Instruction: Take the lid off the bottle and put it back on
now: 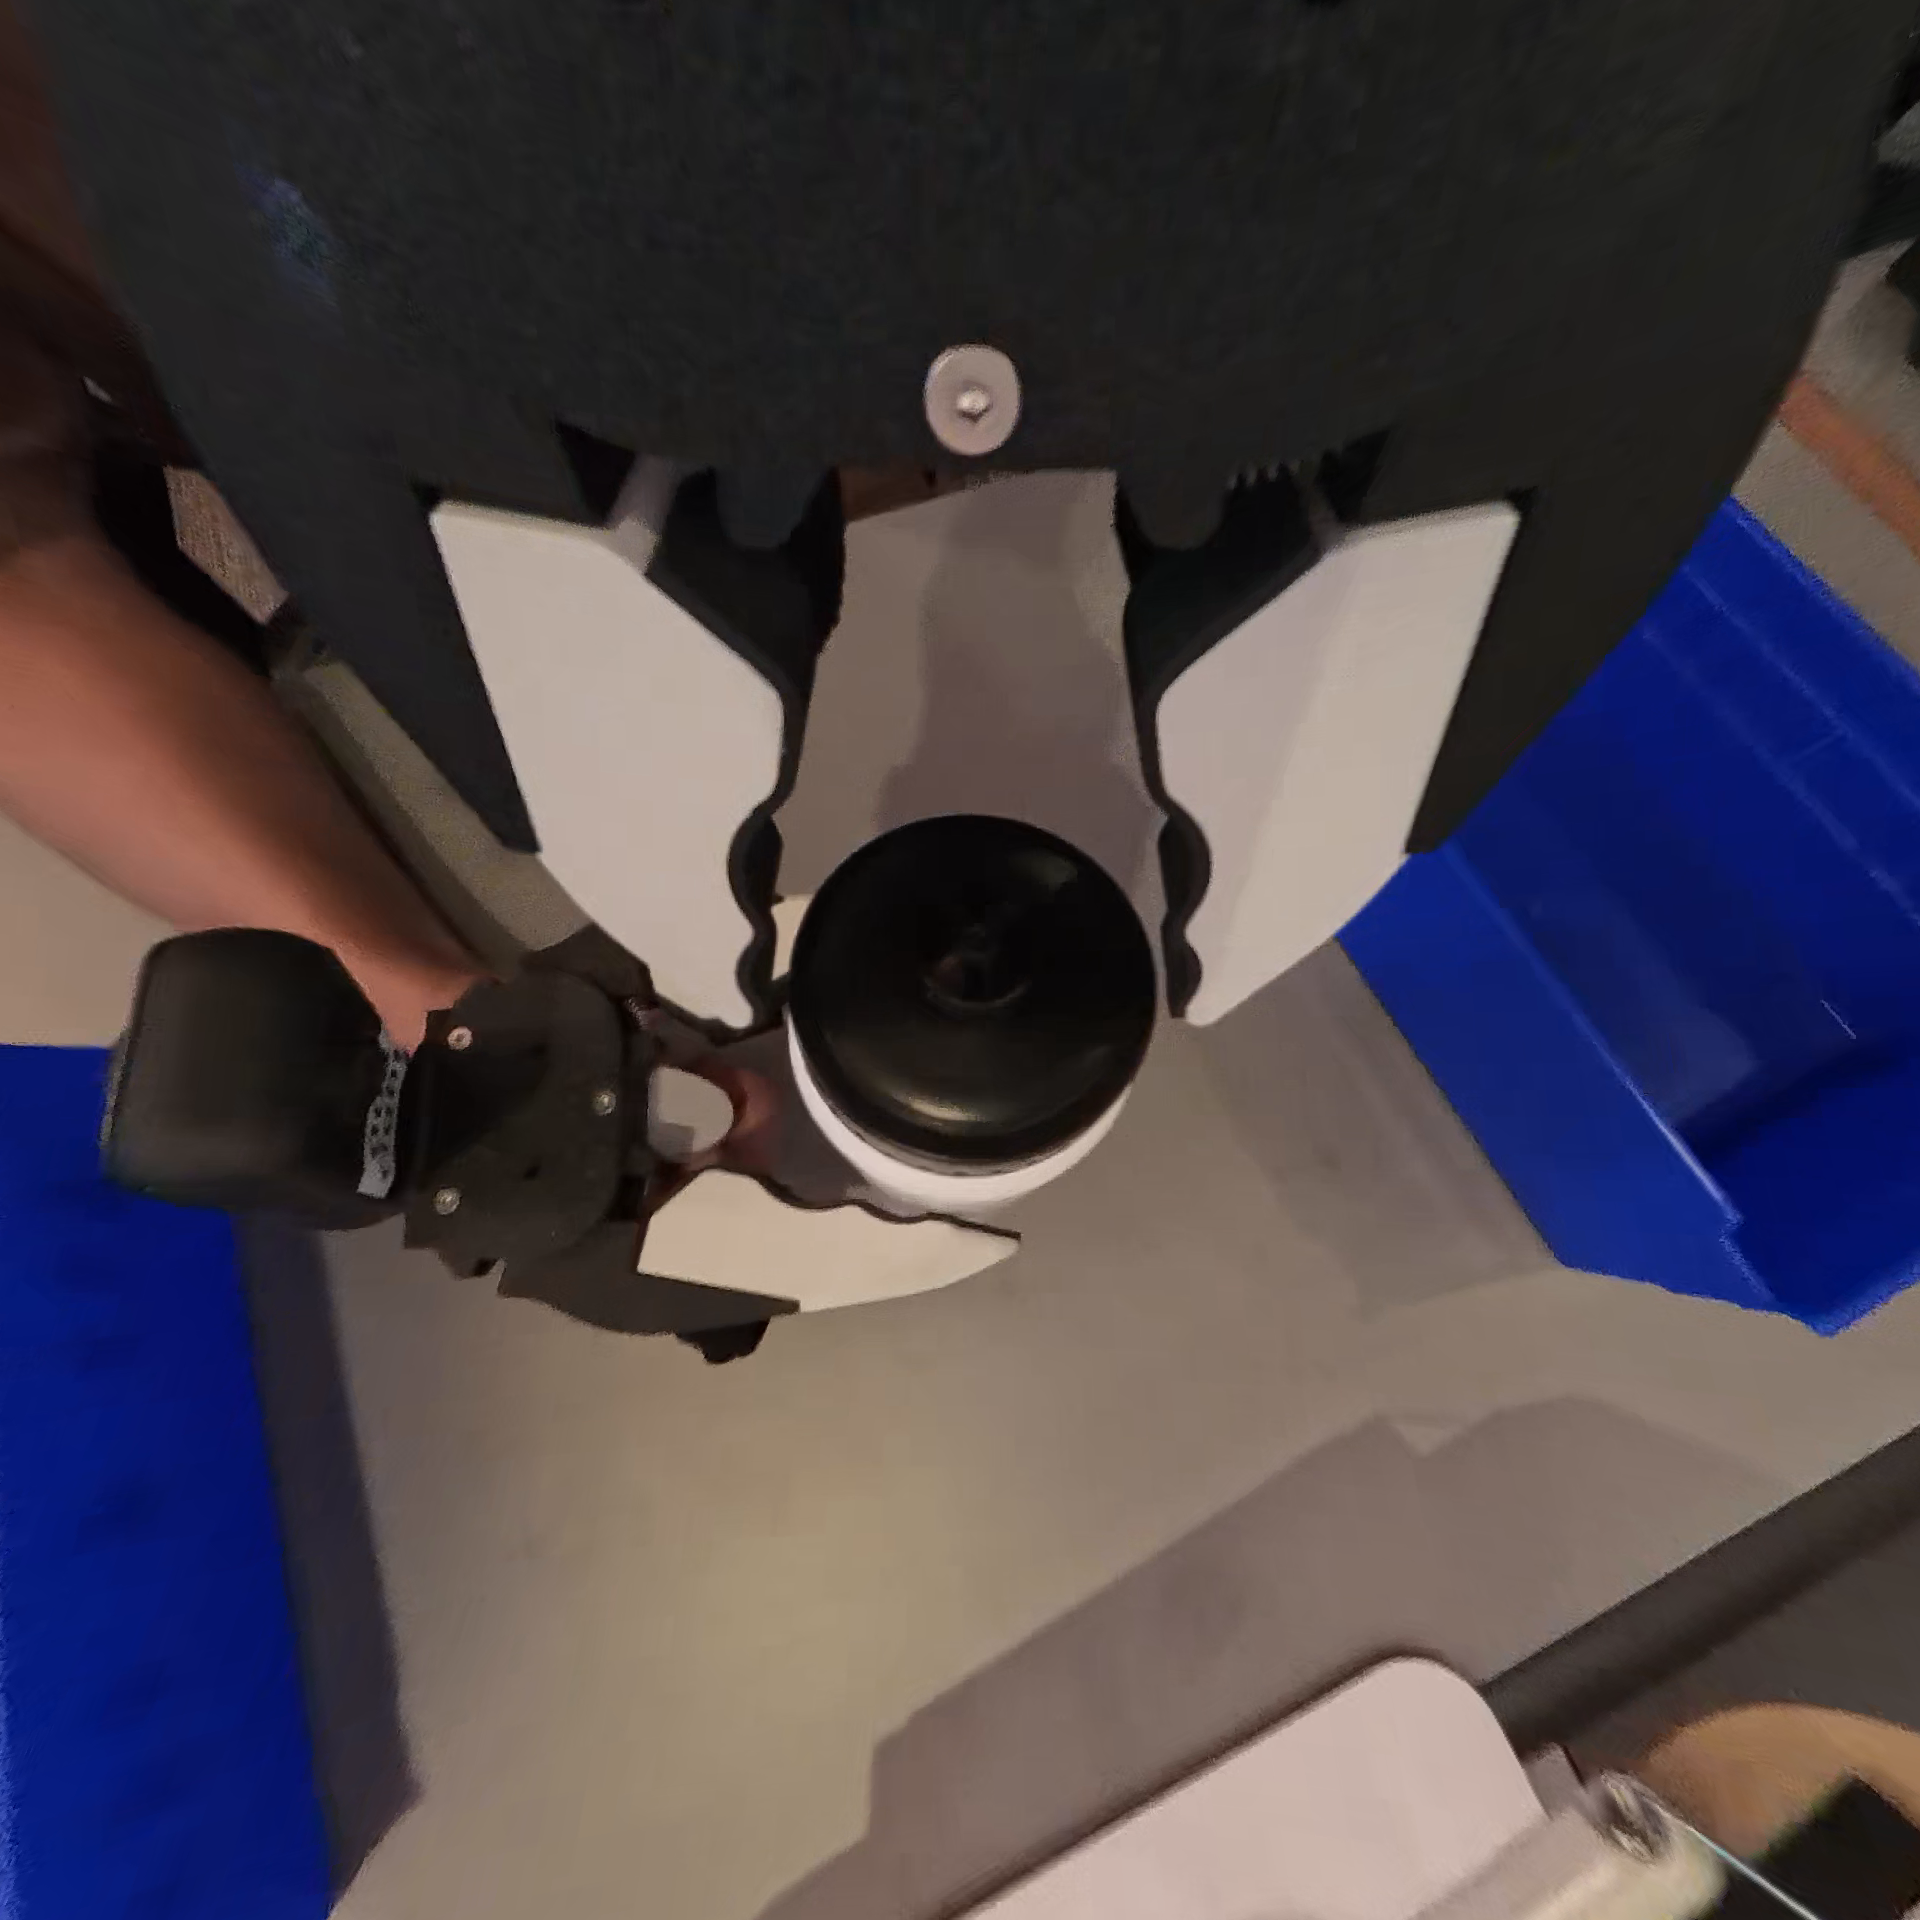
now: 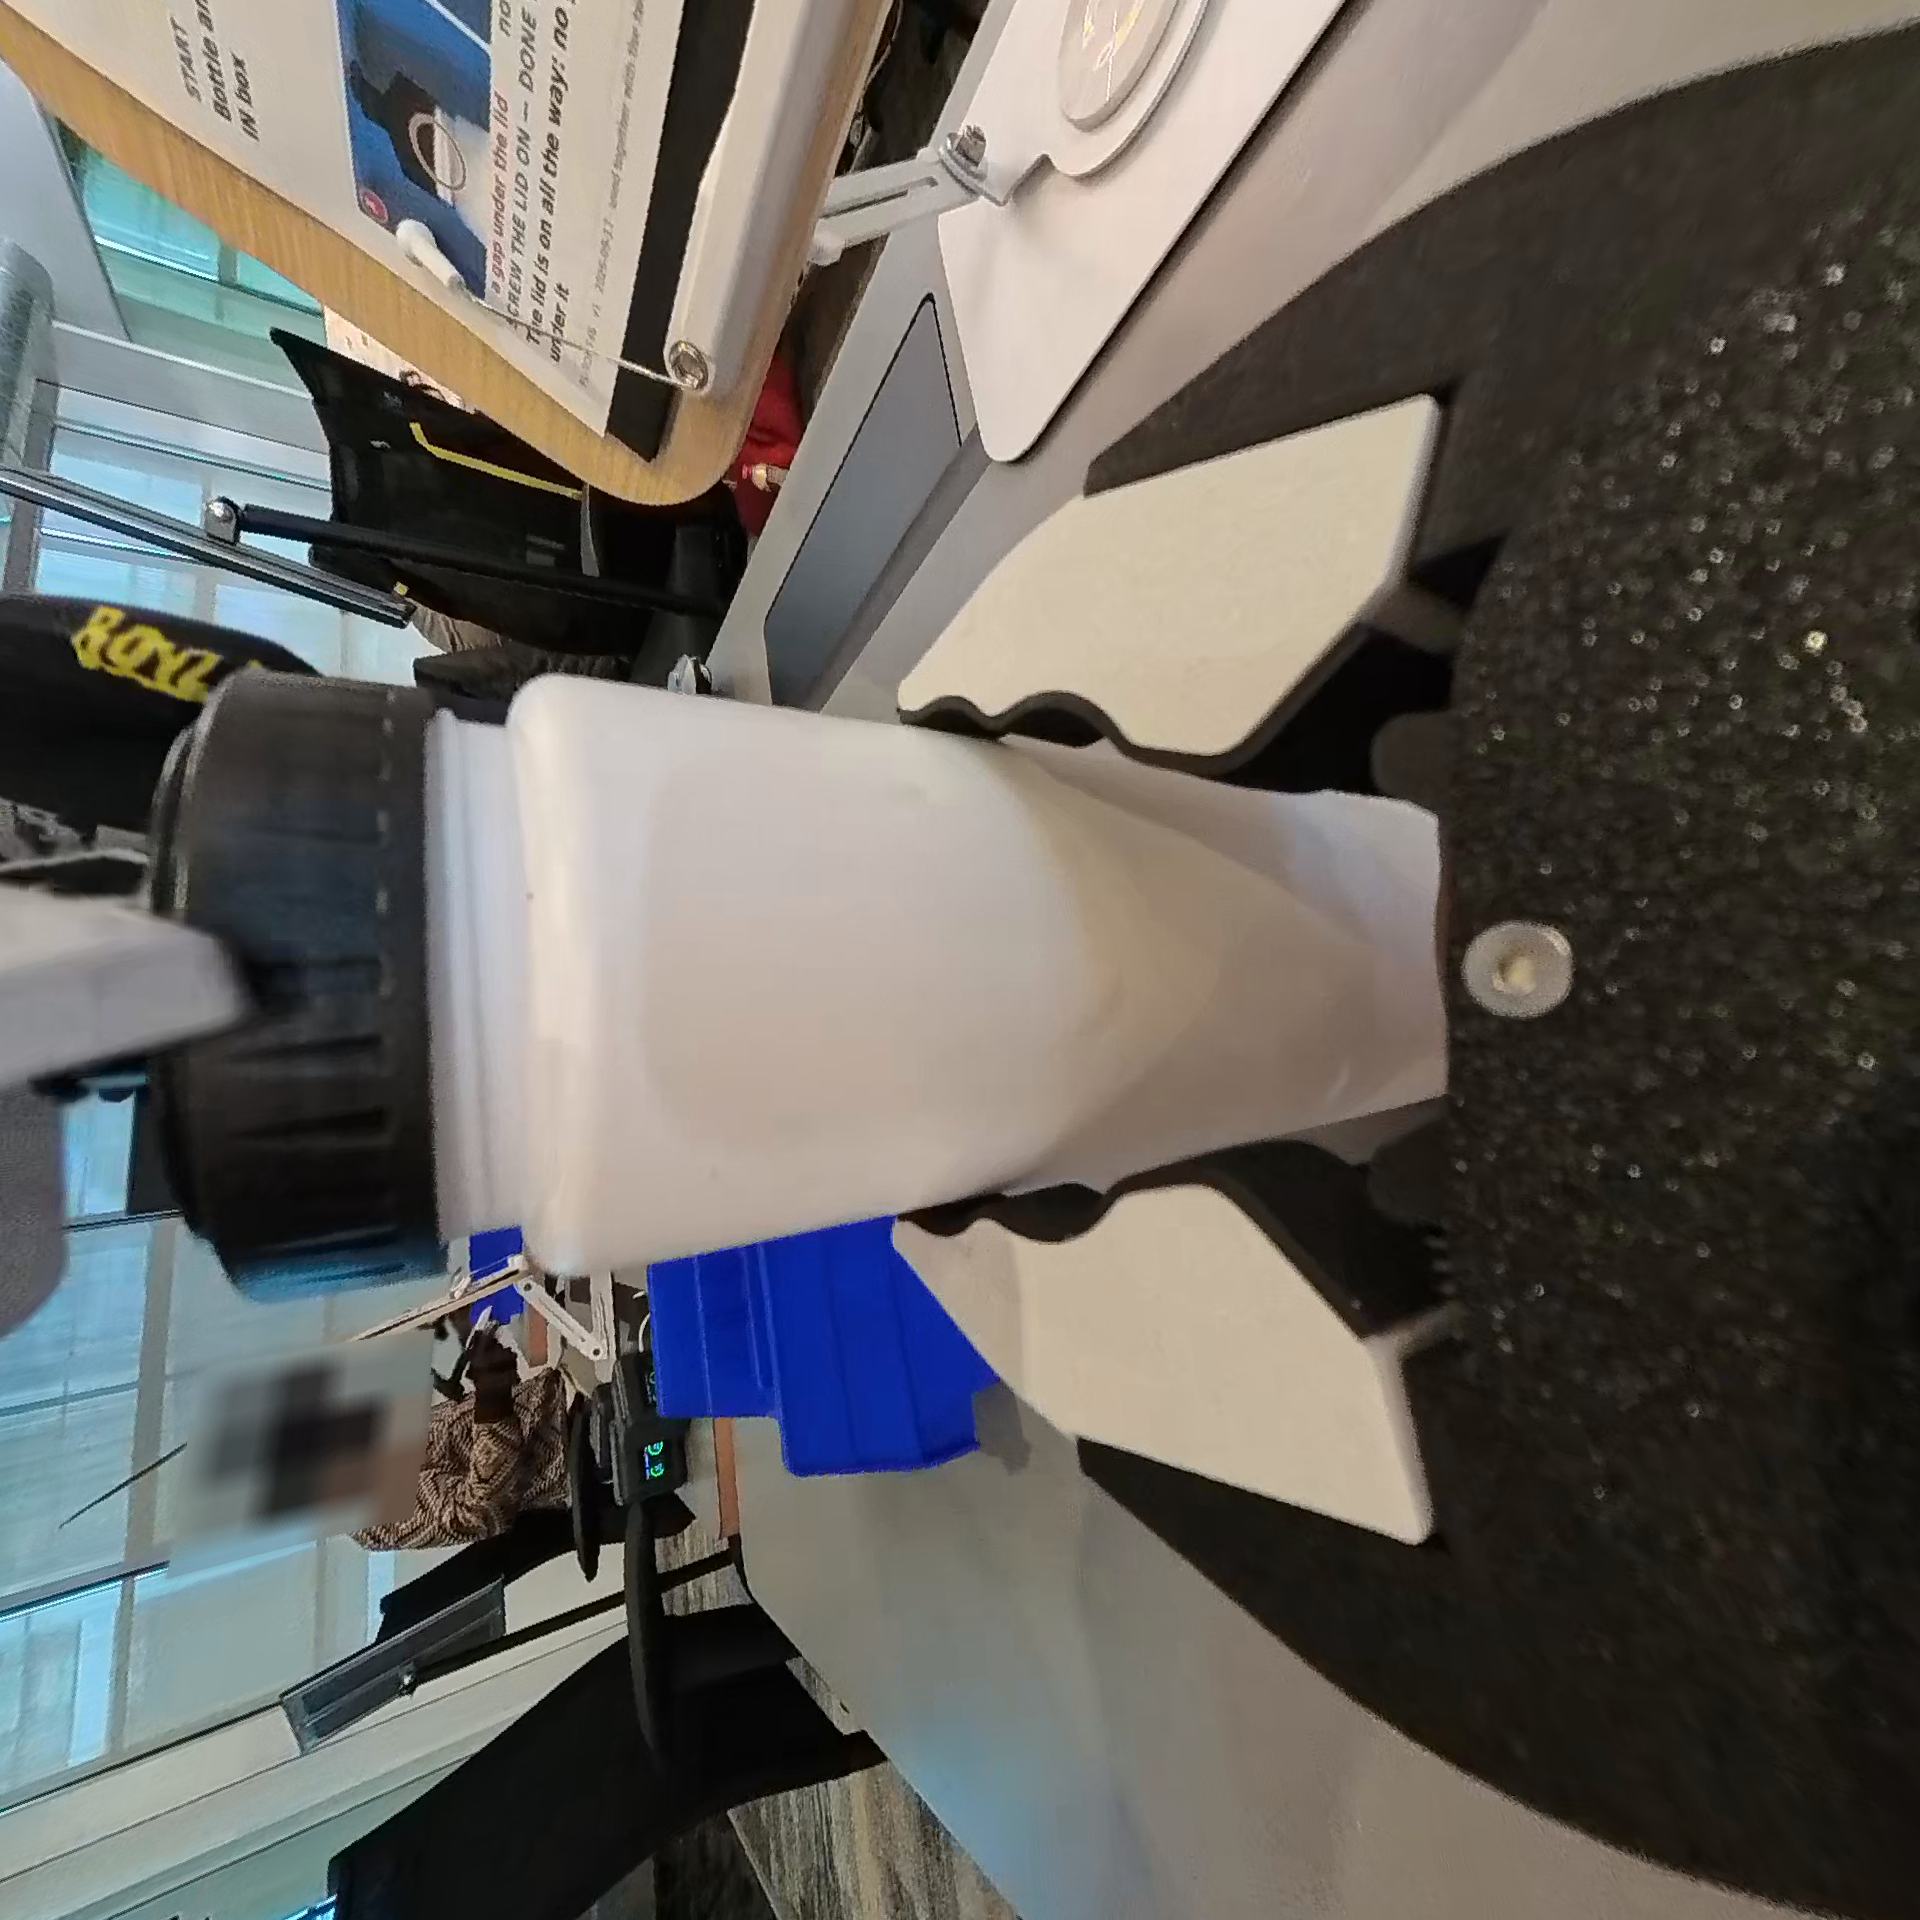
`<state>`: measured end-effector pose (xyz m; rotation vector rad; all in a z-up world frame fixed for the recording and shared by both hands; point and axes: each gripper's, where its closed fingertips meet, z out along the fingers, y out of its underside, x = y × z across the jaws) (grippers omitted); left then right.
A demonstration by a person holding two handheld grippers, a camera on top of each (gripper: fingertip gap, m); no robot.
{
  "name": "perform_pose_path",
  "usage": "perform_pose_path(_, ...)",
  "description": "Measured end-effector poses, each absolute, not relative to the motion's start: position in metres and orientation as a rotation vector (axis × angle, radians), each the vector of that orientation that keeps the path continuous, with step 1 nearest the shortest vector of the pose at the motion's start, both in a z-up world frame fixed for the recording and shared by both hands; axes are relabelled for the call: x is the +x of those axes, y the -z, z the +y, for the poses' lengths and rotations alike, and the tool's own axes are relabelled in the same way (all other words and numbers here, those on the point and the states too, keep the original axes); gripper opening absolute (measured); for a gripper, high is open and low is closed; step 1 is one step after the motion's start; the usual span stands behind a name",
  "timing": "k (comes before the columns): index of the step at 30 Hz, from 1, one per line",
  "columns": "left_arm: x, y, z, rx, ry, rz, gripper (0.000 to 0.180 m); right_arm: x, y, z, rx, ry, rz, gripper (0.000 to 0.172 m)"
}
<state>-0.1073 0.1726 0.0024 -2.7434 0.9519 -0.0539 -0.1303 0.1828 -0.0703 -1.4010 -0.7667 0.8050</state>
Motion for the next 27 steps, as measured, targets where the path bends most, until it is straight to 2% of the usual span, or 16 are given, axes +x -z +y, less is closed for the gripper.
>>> perform_pose_path(3, -0.1089, 0.0053, 0.1687, -2.785, 0.023, 0.949, 0.077, -0.1304, 0.0704, 0.1824, -1.4, -0.802, -0.771, 0.084)
perform_pose_path(10, -0.111, 0.0093, 0.1731, -2.799, 0.013, 1.008, 0.073, -0.1299, 0.0711, 0.1834, -1.403, -0.797, -0.772, 0.084)
perform_pose_path(17, -0.1118, 0.0096, 0.1714, -2.679, 0.021, 1.362, 0.073, -0.1303, 0.0715, 0.1826, -1.403, -0.797, -0.785, 0.084)
perform_pose_path(27, -0.1161, 0.0102, 0.1657, -2.22, -0.068, 2.042, 0.073, -0.1329, 0.0718, 0.1787, -1.396, -0.812, -0.817, 0.084)
